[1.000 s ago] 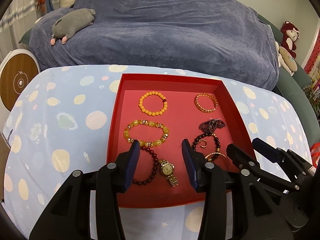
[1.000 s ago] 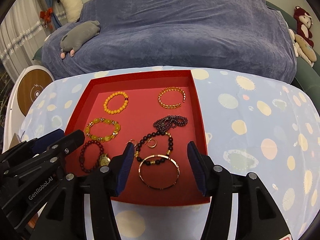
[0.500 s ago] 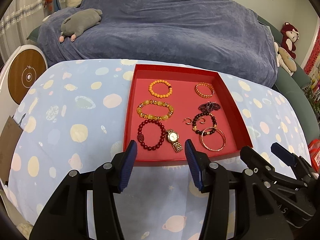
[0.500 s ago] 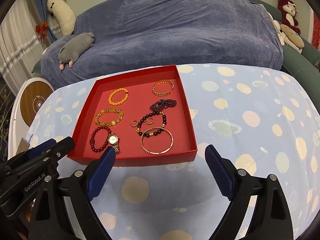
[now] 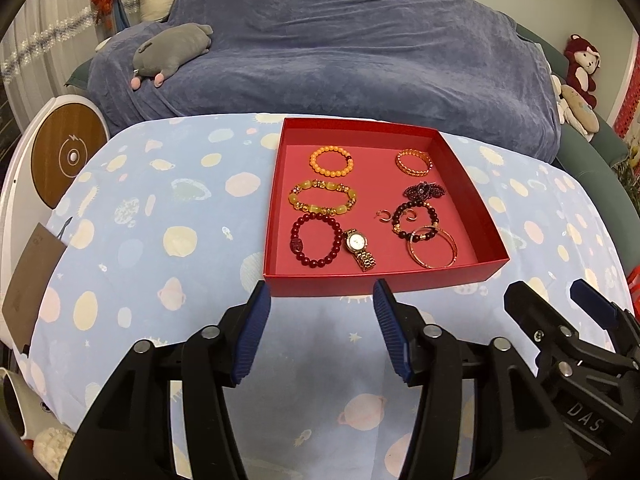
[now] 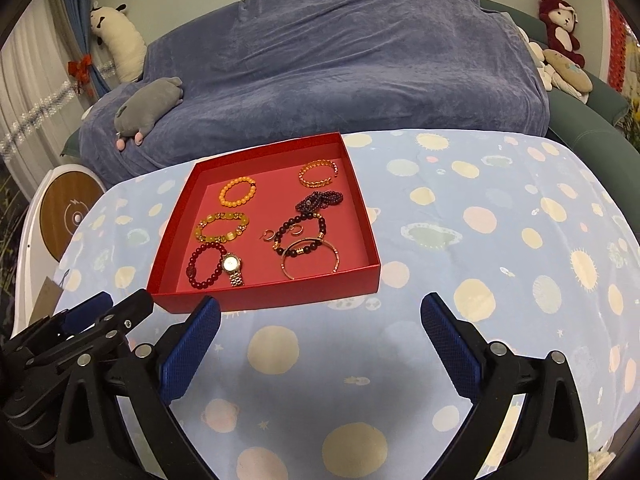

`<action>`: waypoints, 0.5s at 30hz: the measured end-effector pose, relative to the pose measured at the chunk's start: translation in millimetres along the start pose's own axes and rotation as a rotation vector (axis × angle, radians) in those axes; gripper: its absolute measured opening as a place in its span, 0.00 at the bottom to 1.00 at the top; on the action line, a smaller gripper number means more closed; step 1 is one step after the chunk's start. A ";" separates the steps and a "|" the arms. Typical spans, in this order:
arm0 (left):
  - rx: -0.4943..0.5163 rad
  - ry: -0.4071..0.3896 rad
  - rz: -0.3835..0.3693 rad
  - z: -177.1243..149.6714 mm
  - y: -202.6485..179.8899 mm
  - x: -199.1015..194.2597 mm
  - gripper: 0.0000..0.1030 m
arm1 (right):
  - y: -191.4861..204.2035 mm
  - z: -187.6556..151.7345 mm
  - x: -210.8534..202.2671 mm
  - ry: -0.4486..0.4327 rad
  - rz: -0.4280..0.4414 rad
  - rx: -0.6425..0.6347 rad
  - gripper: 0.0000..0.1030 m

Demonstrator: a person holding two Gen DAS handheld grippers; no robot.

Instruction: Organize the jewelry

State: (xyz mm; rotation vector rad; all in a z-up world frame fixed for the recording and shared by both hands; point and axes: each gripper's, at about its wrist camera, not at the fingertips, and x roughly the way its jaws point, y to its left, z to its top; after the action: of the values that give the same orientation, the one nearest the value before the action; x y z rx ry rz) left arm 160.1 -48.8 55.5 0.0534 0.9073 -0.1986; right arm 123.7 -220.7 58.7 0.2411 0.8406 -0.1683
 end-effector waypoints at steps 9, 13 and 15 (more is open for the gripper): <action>-0.058 0.010 0.042 -16.8 8.6 -2.6 0.88 | -5.8 -12.2 -7.1 0.006 -0.006 0.012 0.94; -0.058 0.028 0.031 -23.5 10.4 -1.0 0.90 | -5.8 -18.9 -7.1 0.015 -0.014 0.004 0.93; -0.056 0.034 0.031 -26.1 10.8 -0.1 0.91 | -6.3 -22.2 -6.8 0.021 -0.013 0.005 0.93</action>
State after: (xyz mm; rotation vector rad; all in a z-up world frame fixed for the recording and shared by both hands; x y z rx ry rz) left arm 141.8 -34.9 39.1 0.0192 0.9444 -0.1441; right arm 101.9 -220.3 48.7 0.2421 0.8624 -0.1802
